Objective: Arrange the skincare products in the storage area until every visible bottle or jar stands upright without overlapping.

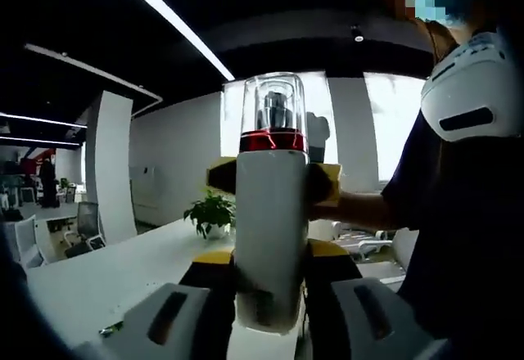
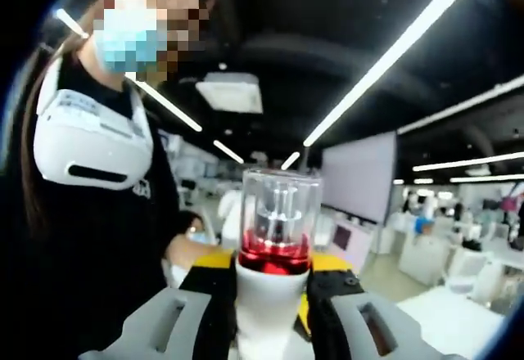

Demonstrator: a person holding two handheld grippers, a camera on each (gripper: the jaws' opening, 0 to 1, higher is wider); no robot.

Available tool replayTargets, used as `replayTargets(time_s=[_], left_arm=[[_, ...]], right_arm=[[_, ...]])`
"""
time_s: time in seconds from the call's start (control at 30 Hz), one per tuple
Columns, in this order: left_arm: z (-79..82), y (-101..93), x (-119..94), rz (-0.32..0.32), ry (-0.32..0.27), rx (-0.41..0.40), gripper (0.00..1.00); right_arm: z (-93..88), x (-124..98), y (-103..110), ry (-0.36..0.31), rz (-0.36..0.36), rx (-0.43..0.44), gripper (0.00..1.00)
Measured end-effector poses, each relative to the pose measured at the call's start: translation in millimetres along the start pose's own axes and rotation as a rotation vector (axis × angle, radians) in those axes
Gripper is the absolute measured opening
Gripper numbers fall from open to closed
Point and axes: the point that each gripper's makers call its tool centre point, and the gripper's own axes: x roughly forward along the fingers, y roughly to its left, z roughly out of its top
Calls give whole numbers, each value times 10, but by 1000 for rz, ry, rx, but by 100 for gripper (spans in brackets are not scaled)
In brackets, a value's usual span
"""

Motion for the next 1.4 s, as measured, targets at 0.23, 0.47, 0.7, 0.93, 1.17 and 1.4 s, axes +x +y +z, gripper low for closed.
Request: replayTargets(time_s=[0.23,0.47,0.7,0.93,1.17,1.4], left_arm=[[-33,31,9,49,-43,-13,34],[-89,-65,65,0,-90,-41,34],[-121,-175,142,-52,-132,-92,33],[-97,-272,210,-88,-184,-112,33],[1,-302,206,-97,-244,-123,33],[41,-330,193,-98,-285,-132,33]], right_arm=[[-54,-64,-85,13,-91,32,27],[-92,-173,-60,-28,-140,113,26],[-180,-377,-21,-30,-199,171,28],[-110,-385,47,-43,-211,178,31],[-84,-295,60,82,-252,-20,35],[-33,-155,127,72,-232,15,33]])
